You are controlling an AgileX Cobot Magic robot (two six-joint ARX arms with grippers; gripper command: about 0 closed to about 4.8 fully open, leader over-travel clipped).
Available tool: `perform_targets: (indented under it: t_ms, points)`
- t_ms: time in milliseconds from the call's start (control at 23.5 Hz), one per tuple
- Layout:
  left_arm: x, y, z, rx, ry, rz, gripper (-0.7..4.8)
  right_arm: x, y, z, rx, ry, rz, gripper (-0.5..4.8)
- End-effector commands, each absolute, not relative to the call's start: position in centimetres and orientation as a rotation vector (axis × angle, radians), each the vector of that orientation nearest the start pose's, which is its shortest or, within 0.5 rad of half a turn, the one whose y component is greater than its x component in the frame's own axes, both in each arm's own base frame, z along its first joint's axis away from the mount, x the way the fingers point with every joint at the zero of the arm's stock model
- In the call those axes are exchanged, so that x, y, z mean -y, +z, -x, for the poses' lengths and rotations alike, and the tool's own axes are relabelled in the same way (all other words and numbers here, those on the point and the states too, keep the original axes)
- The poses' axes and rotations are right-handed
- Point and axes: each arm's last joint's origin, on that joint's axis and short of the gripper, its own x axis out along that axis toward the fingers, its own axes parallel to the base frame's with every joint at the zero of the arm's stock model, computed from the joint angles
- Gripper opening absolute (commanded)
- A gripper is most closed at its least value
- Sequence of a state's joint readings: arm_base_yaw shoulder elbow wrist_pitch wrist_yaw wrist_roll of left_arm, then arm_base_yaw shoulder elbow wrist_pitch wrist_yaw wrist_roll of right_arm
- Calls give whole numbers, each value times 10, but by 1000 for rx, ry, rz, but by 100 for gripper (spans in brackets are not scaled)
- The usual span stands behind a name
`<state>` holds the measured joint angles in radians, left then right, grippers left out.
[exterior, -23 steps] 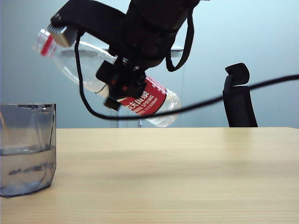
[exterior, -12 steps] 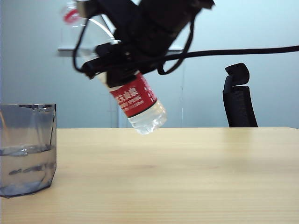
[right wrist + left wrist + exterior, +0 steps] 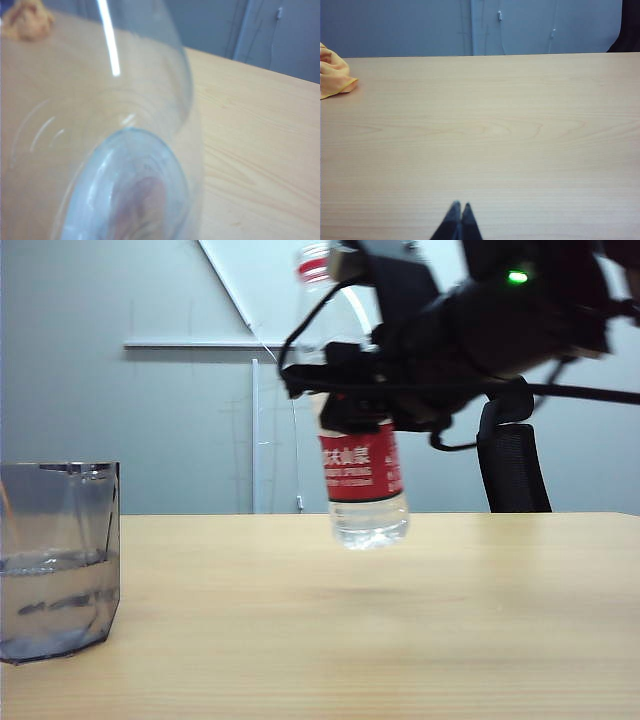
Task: Pick up the mineral water bottle on the table and pour water into the mug until it's half full.
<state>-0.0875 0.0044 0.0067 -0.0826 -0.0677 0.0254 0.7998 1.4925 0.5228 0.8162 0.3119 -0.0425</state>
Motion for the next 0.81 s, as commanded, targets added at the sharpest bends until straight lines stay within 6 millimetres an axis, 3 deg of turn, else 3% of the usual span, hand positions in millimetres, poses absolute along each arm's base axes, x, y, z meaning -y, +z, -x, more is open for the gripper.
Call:
perform_targets:
  t_ms: [43, 213, 554, 681, 809]
  points:
    - [6, 159, -97, -70, -20, -27, -2, -189, 186, -195, -44, 494, -21, 139]
    - [6, 159, -97, -70, -21, -27, -2, -179, 170, -185, -82, 493, -51, 149]
    - [6, 159, -97, -70, -20, -27, -2, -174, 163, -187, -93, 473, -45, 150]
    - [6, 159, -97, -70, -20, -28, -2, -175, 158, -188, -111, 470, -34, 206]
    - [6, 159, -97, -70, -21, -27, -2, -175, 154, -188, -134, 470, -25, 214]
